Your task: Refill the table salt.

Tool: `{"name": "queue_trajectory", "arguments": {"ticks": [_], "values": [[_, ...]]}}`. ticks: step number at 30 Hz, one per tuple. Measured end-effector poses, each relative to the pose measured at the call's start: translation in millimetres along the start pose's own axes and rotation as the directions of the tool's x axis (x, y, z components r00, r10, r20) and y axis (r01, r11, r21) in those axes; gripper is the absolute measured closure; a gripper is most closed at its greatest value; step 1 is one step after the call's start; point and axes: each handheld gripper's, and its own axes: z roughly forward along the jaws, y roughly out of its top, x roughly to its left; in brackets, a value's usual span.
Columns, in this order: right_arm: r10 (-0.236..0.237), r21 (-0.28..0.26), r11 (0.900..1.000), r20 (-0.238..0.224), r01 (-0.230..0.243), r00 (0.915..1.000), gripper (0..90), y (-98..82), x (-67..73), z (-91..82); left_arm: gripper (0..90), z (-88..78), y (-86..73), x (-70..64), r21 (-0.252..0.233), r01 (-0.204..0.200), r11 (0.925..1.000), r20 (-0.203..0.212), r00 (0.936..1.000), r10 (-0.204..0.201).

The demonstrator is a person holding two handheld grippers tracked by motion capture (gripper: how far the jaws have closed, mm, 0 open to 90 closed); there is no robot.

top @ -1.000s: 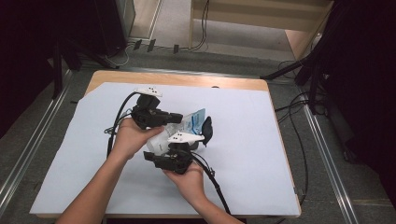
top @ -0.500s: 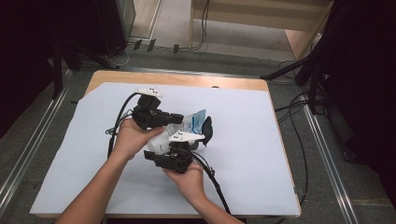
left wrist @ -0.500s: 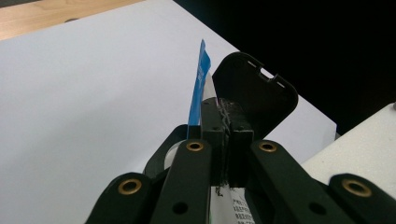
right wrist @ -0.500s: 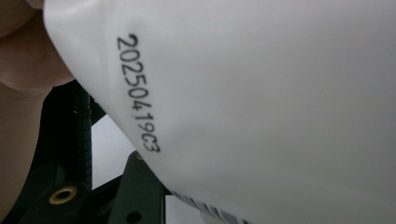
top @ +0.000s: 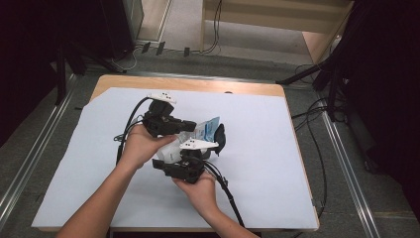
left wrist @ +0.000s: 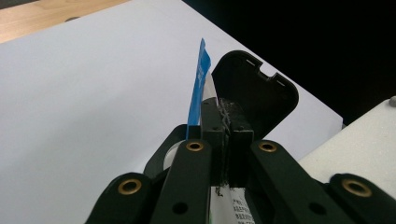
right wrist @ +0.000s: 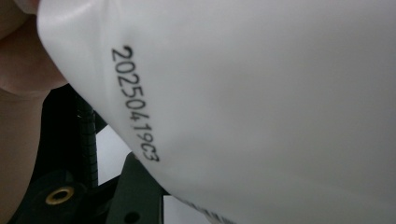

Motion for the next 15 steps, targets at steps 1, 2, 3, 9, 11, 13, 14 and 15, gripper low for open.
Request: {"name": "queue_trajectory", "arguments": {"ticks": [1, 2, 3, 9, 11, 13, 14, 15], "values": [[0.000, -0.002, 1.000, -0.001, 0.000, 1.0000, 61.7, 0.1, 0.2, -0.1, 90.0, 0.0, 0.8, -0.6, 0.004, 0.000, 1.0000, -0.003, 1.0000, 0.000], [-0.004, -0.006, 1.000, -0.001, 0.004, 1.0000, 60.8, 0.2, 0.5, 0.0, 90.0, 0.1, 1.2, -0.8, 0.004, 0.002, 1.0000, -0.003, 1.0000, -0.002], [-0.006, -0.007, 1.000, -0.001, 0.006, 1.0000, 60.0, 0.2, 0.7, -0.1, 90.0, 0.1, 1.7, -1.2, 0.006, 0.005, 1.0000, -0.003, 1.0000, -0.005], [-0.037, -0.007, 0.999, 0.004, 0.037, 0.9993, 60.3, 2.3, 4.6, -0.8, 90.0, -3.4, 5.1, -1.5, 0.013, 0.014, 0.9998, -0.006, 0.9999, -0.014], [-0.043, -0.005, 0.999, 0.005, 0.043, 0.9990, 62.6, 3.5, 6.0, -1.5, 90.0, -5.7, 6.4, -1.0, 0.012, 0.015, 0.9998, -0.007, 0.9999, -0.015], [-0.043, -0.008, 0.999, -0.001, 0.043, 0.9991, 63.2, 5.1, 6.9, -1.7, 90.0, -7.0, 7.4, -1.2, 0.014, 0.015, 0.9998, -0.010, 0.9998, -0.015], [-0.041, -0.009, 0.999, -0.005, 0.041, 0.9991, 63.4, 5.6, 7.1, -1.6, 89.9, -7.3, 7.9, -1.8, 0.013, 0.011, 0.9999, -0.011, 0.9999, -0.011], [-0.038, -0.009, 0.999, -0.012, 0.038, 0.9992, 63.5, 6.0, 6.8, -1.4, 89.9, -7.6, 8.3, -2.2, 0.017, 0.010, 0.9998, -0.015, 0.9998, -0.010]]}}
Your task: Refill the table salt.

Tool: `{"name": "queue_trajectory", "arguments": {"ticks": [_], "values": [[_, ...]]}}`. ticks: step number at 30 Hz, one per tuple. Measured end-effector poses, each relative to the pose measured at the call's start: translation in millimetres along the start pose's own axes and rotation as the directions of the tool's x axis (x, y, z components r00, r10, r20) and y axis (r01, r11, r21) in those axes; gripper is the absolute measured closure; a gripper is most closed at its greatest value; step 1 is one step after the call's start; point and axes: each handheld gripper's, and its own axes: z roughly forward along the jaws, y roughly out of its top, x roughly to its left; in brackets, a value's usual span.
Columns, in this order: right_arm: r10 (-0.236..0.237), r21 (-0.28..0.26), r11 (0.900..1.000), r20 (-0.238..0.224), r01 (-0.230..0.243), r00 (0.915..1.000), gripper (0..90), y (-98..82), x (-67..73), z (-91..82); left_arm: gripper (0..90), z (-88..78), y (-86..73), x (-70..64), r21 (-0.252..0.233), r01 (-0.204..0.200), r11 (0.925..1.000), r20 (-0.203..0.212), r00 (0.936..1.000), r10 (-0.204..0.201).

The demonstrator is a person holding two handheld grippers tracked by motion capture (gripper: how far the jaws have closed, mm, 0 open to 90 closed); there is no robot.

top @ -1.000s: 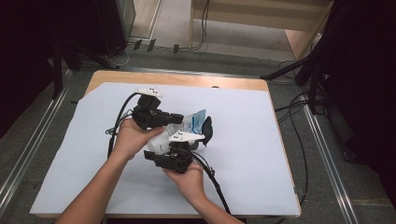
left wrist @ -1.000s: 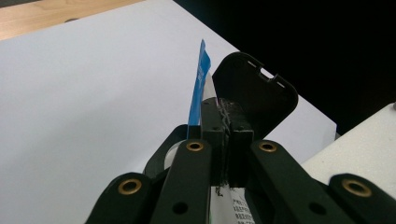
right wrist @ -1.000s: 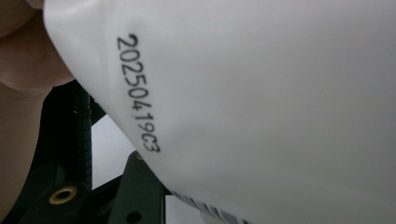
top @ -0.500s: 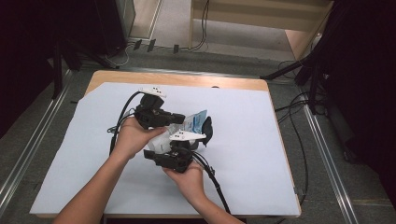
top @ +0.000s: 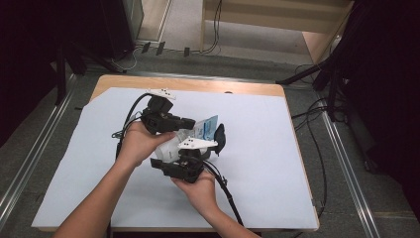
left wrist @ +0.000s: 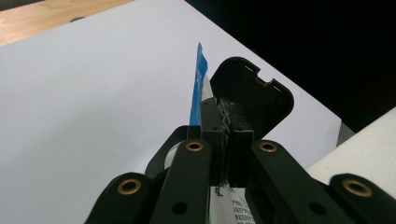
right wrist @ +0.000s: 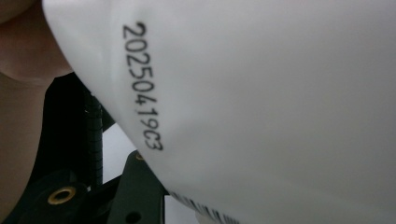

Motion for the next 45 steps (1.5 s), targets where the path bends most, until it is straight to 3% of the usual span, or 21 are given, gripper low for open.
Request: {"name": "queue_trajectory", "arguments": {"ticks": [7, 14, 19, 27, 39, 45], "values": [[0.014, 0.013, 1.000, -0.012, -0.014, 0.9998, 61.5, -0.1, -2.5, 1.7, 89.5, 1.5, -0.8, 0.5, -0.002, -0.005, 1.0000, 0.008, 1.0000, 0.005], [-0.007, 0.017, 1.000, 0.006, 0.007, 1.0000, 61.6, -3.3, -3.4, 1.7, 89.4, 1.6, -6.8, 1.1, -0.015, -0.035, 0.9993, 0.003, 0.9994, 0.035], [-0.012, 0.016, 1.000, 0.020, 0.012, 0.9997, 61.5, -9.1, -5.4, 4.2, 89.4, 1.7, -12.0, 5.2, -0.013, -0.023, 0.9996, 0.025, 0.9994, 0.023], [-0.033, 0.005, 0.999, 0.040, 0.032, 0.9987, 61.6, -13.6, -6.5, 7.1, 89.1, 0.5, -16.8, 10.7, 0.007, -0.023, 0.9997, 0.026, 0.9994, 0.023], [-0.069, 0.034, 0.997, 0.076, 0.066, 0.9947, 61.6, -19.5, -9.0, 9.2, 89.3, 0.2, -21.9, 12.3, 0.029, -0.035, 0.9989, 0.021, 0.9992, 0.035], [-0.074, 0.043, 0.997, 0.083, 0.071, 0.9938, 61.5, -21.3, -10.2, 9.1, 90.0, -1.7, -24.0, 15.0, 0.029, -0.023, 0.9993, 0.030, 0.9993, 0.022]]}}
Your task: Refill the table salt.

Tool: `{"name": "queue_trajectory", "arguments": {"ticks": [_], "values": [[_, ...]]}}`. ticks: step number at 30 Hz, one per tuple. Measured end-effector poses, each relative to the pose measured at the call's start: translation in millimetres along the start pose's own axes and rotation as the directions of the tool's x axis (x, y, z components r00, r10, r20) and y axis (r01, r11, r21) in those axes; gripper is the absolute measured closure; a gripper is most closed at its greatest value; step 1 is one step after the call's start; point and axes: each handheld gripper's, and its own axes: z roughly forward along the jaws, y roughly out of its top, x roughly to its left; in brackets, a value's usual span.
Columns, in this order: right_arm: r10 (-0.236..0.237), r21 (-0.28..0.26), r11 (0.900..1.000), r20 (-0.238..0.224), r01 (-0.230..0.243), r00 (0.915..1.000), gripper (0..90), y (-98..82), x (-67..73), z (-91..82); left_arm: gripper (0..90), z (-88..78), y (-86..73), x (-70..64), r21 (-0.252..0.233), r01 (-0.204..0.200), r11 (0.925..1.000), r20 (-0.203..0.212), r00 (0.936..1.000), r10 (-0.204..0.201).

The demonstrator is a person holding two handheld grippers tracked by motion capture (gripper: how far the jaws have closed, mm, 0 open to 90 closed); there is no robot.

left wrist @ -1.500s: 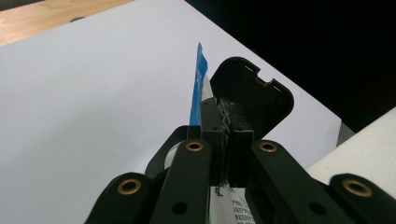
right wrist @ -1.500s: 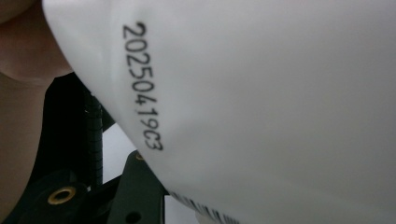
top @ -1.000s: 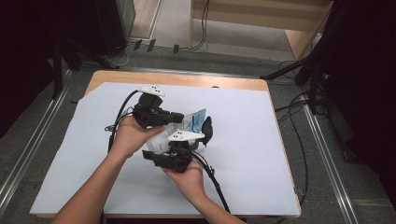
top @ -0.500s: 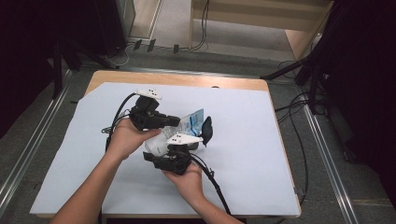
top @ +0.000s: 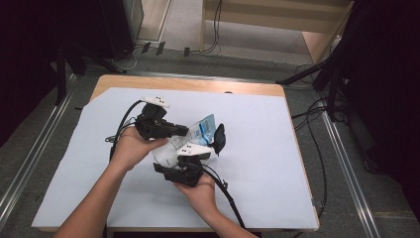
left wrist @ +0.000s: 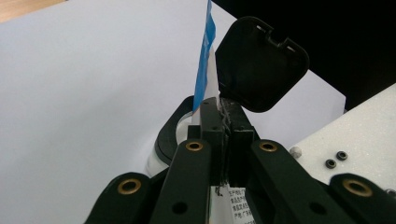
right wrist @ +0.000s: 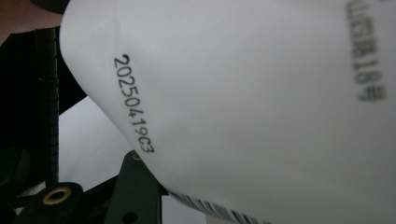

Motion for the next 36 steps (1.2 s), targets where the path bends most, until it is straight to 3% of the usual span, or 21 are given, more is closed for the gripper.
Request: {"name": "queue_trajectory", "arguments": {"ticks": [15, 36], "values": [[-0.019, 0.018, 1.000, 0.026, 0.018, 0.9995, 60.8, -4.0, -0.3, 0.0, 90.0, -7.6, -2.3, 4.9, 0.024, 0.015, 0.9996, 0.030, 0.9994, -0.016], [-0.040, 0.025, 0.999, 0.048, 0.038, 0.9980, 59.7, -9.6, 1.0, -1.2, 90.0, -14.9, -5.9, 7.0, 0.057, 0.005, 0.9984, 0.060, 0.9982, -0.008]]}}
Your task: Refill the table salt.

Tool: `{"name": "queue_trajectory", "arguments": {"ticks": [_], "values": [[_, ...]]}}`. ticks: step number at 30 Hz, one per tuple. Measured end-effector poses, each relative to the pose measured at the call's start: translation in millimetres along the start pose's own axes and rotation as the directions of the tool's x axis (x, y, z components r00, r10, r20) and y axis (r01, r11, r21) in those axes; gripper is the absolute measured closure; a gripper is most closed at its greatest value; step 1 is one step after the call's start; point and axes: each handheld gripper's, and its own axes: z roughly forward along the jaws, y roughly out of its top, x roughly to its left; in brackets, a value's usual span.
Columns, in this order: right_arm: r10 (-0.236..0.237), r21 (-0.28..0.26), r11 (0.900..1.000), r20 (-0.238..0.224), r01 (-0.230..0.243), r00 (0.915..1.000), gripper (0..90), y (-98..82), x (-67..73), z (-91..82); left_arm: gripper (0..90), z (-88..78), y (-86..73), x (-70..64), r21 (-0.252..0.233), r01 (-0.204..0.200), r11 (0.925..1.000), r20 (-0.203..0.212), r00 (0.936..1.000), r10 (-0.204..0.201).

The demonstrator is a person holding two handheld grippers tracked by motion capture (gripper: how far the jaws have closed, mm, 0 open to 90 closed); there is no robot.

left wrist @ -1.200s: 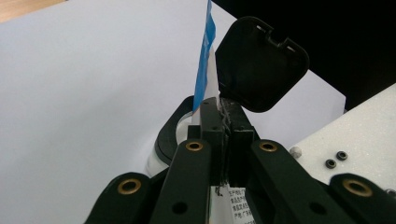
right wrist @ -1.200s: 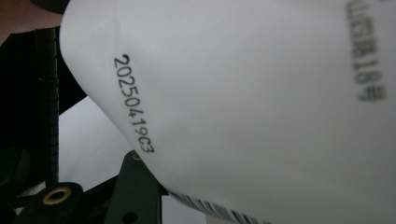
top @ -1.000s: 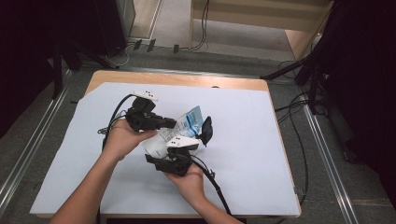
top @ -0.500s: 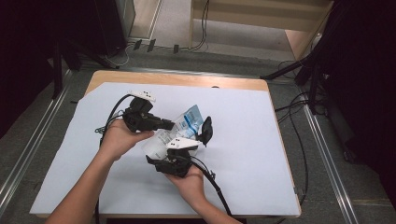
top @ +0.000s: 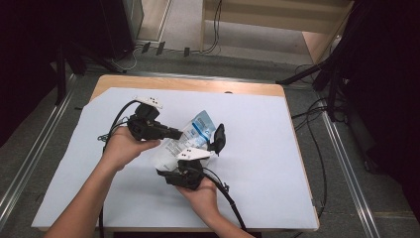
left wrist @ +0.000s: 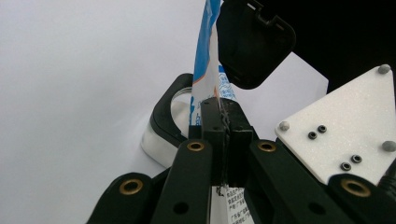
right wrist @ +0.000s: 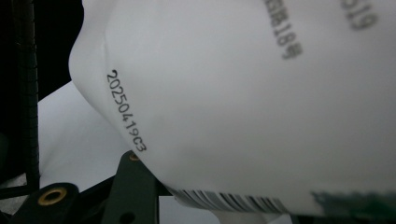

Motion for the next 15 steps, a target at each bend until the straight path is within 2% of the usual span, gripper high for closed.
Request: {"name": "queue_trajectory", "arguments": {"ticks": [9, 15], "values": [[-0.025, -0.008, 1.000, 0.023, 0.025, 0.9994, 58.9, -3.5, 1.4, -3.3, 90.0, -2.1, -1.5, 7.2, -0.004, 0.008, 1.0000, 0.034, 0.9994, -0.008], [-0.040, -0.009, 0.999, 0.040, 0.041, 0.9984, 59.0, -4.1, 1.8, -4.7, 90.0, -5.5, -1.8, 5.0, -0.003, -0.007, 1.0000, 0.032, 0.9995, 0.007]]}}
